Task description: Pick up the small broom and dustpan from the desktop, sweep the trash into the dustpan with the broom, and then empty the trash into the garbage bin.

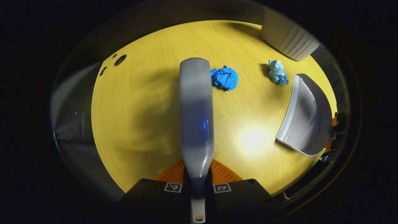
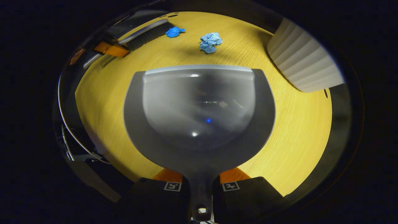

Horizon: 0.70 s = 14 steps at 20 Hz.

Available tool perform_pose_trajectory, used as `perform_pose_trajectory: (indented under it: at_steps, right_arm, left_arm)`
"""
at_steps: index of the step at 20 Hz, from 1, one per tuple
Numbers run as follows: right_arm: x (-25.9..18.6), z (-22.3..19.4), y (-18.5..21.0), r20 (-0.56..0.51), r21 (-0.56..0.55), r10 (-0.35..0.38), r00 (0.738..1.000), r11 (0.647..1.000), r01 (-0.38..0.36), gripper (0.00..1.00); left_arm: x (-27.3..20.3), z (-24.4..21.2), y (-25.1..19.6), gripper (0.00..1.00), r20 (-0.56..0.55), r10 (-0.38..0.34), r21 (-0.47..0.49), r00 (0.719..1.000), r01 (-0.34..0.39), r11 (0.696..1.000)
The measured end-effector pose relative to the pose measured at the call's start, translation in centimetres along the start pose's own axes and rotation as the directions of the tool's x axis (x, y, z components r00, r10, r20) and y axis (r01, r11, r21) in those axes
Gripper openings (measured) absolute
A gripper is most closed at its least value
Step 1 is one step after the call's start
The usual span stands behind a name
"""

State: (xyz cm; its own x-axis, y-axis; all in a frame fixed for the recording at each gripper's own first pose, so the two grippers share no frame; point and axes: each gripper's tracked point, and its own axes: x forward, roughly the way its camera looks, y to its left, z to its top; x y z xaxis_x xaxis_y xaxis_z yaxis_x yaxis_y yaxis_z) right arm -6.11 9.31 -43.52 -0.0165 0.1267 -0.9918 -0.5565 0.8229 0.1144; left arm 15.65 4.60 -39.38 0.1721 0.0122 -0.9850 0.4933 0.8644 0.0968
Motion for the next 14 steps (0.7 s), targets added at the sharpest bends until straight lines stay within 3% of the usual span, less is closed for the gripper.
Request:
perform_pose_trajectory:
  at_steps: [3, 8, 13, 14]
  right_arm:
    - [-0.1, 0.2, -0.7, -0.001, -0.037, 0.004, 1.000, 0.999, -0.004, 0.32]
    - [0.0, 0.5, -0.7, 0.009, -0.040, 0.014, 1.000, 0.999, -0.013, 0.32]
    - [-0.1, 0.5, -0.9, 0.017, -0.033, 0.018, 1.000, 0.999, -0.018, 0.32]
    - [0.0, 0.5, -1.1, 0.025, -0.035, 0.019, 1.000, 0.999, -0.018, 0.32]
  left_arm:
    - [0.6, 3.2, -2.0, 0.22, 0.012, -0.022, 0.146, 1.000, 0.020, 0.989]
    - [0.6, 7.0, -8.2, 0.22, 0.023, -0.138, 0.369, 0.990, 0.120, 0.922]
    - [-0.5, 7.3, -11.3, 0.22, -0.035, -0.251, 0.483, 0.967, 0.237, 0.843]
    - [-0.9, 6.9, -11.5, 0.22, -0.057, -0.281, 0.471, 0.958, 0.274, 0.839]
